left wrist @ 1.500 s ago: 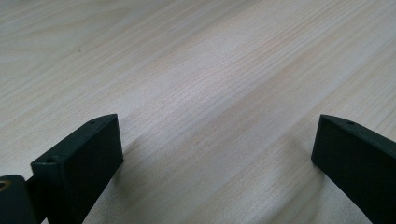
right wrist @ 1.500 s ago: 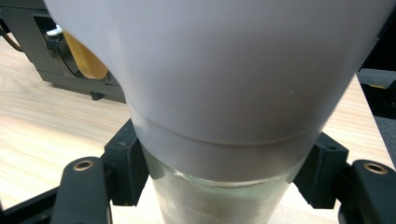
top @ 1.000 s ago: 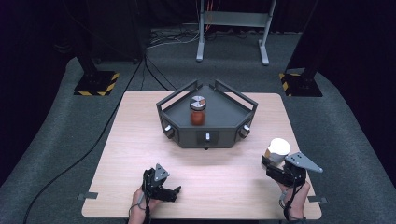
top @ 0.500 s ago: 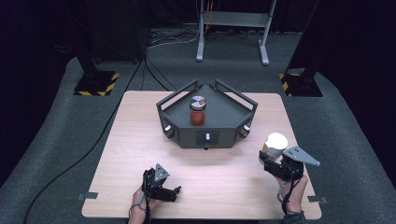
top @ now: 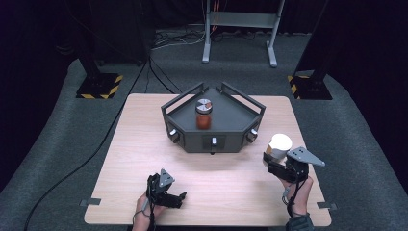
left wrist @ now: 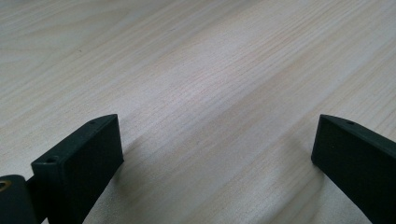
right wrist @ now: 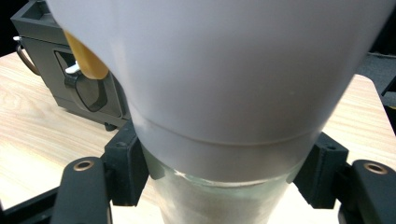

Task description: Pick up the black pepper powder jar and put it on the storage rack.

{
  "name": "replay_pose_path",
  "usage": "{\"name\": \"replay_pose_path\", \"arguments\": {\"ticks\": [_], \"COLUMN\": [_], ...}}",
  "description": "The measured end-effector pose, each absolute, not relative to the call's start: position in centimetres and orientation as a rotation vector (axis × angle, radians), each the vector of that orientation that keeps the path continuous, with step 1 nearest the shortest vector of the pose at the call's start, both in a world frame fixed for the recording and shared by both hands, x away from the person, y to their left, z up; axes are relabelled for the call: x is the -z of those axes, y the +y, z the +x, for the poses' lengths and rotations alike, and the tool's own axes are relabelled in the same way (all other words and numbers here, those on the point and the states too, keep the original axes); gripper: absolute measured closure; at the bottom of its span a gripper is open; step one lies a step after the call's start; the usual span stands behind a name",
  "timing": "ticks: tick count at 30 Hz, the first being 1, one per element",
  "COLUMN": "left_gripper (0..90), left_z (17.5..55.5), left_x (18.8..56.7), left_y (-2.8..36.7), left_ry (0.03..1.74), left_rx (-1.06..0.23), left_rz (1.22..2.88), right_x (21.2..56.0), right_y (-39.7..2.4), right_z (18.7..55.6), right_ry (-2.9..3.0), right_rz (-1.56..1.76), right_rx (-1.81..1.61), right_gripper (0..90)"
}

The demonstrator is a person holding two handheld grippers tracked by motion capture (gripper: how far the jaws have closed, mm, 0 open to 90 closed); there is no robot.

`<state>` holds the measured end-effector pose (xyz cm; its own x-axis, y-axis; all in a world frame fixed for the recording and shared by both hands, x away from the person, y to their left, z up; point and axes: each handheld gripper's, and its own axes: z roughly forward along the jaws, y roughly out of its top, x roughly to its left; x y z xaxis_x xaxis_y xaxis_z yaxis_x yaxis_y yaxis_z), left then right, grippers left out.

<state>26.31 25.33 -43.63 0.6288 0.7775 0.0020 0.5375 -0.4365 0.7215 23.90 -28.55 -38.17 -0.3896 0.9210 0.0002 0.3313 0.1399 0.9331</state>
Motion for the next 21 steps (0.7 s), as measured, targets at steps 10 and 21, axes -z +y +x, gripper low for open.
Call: {"name": "replay_pose_path", "arguments": {"ticks": [10, 21], "left_gripper": [1.7, 1.9], "left_z": [26.29, 26.26], "left_x": [43.64, 43.65], "left_y": [25.31, 25.31], "left_ry": [1.026, 1.028], "left_rx": [-0.438, -0.439], "left_rz": [2.145, 2.144], "right_x": [37.98, 37.64], "right_y": [-28.36, -28.15], "right_z": [24.28, 24.74], "right_ry": [1.814, 1.814], "right_rz": [1.199, 1.182], "right_rx": [-1.26, -1.272], "right_gripper": [29.5, 29.5]}}
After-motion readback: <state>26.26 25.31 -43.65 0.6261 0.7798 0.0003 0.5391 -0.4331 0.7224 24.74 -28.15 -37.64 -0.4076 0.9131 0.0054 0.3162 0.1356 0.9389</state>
